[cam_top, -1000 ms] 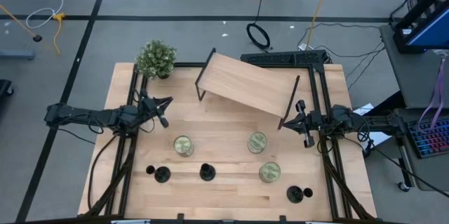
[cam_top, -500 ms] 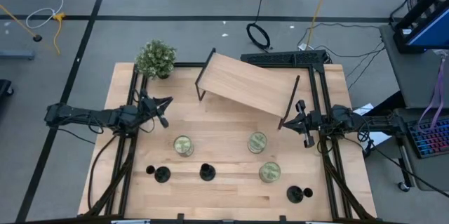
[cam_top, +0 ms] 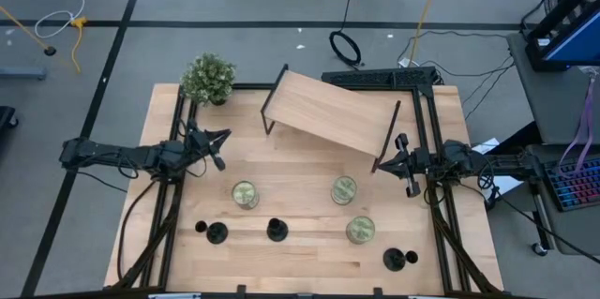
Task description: Pick & Place candle stick holders
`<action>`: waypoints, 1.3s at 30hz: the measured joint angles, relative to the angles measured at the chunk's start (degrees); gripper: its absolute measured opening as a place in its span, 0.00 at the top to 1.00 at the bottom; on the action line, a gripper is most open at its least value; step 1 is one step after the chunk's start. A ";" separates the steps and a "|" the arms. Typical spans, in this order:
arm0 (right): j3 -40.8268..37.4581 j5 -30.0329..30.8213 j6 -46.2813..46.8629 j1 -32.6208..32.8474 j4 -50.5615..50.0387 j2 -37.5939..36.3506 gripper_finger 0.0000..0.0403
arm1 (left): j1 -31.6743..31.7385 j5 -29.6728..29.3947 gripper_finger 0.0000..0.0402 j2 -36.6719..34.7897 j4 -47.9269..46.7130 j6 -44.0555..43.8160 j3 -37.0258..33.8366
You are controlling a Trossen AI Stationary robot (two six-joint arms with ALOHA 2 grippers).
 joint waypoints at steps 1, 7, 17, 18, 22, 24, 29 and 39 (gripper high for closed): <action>0.00 0.01 0.00 -0.01 -0.02 0.00 0.99 | -0.02 0.00 0.91 0.01 0.01 0.01 0.00; 0.02 0.02 0.00 0.01 -0.02 0.00 0.99 | 0.00 0.00 0.91 -0.01 0.01 0.01 0.01; 0.00 0.02 -2.84 -0.01 0.17 0.00 0.99 | -0.02 -0.02 0.91 0.01 0.00 3.10 0.00; 0.02 0.02 -4.27 0.00 0.34 0.00 0.99 | -0.02 0.00 0.91 0.01 0.00 3.18 -0.01; 0.02 0.02 -6.37 0.01 1.13 0.00 0.99 | -0.01 -0.02 0.91 0.00 0.17 3.38 0.00; 0.00 0.02 -6.06 0.01 1.89 -0.02 0.99 | 0.00 -0.03 0.91 0.01 0.17 3.98 -0.01; 0.00 0.03 -6.61 0.00 4.64 0.00 0.99 | -0.01 -2.44 0.91 0.01 2.86 10.29 -0.01; 0.00 0.33 -10.00 0.01 13.24 -0.02 0.99 | 0.00 -0.36 0.91 0.06 6.19 3.70 -0.01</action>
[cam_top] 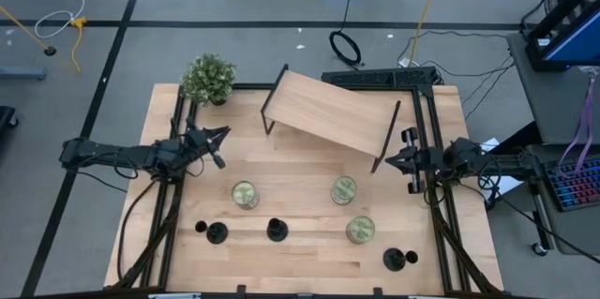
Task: Pick & Place candle stick holders
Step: Put the right black candle holder on the shelf
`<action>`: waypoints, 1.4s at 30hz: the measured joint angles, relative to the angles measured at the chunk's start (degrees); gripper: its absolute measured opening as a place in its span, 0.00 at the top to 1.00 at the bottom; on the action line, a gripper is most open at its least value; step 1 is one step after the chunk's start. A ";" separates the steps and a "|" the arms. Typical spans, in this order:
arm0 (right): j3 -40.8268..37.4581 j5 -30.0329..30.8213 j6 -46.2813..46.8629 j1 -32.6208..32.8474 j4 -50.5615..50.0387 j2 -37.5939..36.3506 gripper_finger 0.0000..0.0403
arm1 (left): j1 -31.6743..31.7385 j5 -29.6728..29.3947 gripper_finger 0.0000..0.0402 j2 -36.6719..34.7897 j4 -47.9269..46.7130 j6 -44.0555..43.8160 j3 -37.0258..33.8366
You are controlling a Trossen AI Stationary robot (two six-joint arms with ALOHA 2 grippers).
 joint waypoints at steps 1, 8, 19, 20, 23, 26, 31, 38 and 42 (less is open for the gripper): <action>0.00 -0.01 -1.38 0.00 0.27 0.00 0.99 | 0.00 0.01 0.91 0.00 0.20 0.49 0.00; 0.00 0.13 -7.92 0.00 0.11 0.11 0.99 | -0.01 1.19 0.91 0.00 1.69 12.31 0.01; 0.02 7.79 -10.52 -0.01 0.13 3.54 0.99 | 0.22 9.09 0.91 0.00 1.33 11.03 0.01; 0.02 8.46 -10.58 -0.02 0.40 4.11 0.99 | 0.45 9.11 0.91 0.00 1.24 11.04 0.00; 0.04 8.72 -10.64 -0.02 2.85 6.28 0.99 | 1.52 9.01 0.91 0.00 1.36 13.11 0.00; 0.04 8.72 -10.70 -0.02 6.49 8.75 0.99 | 2.39 9.08 0.91 0.00 1.70 16.60 0.01; 0.04 8.60 -6.90 -0.01 10.15 12.74 0.99 | 2.47 10.51 0.91 0.00 1.88 14.50 0.00; 0.04 0.28 1.18 0.00 13.18 17.20 0.92 | 2.47 13.07 0.91 0.00 3.54 -0.24 0.02; 0.04 -9.11 2.63 0.00 16.50 19.14 0.81 | 2.45 18.15 0.91 0.00 3.56 -4.00 0.02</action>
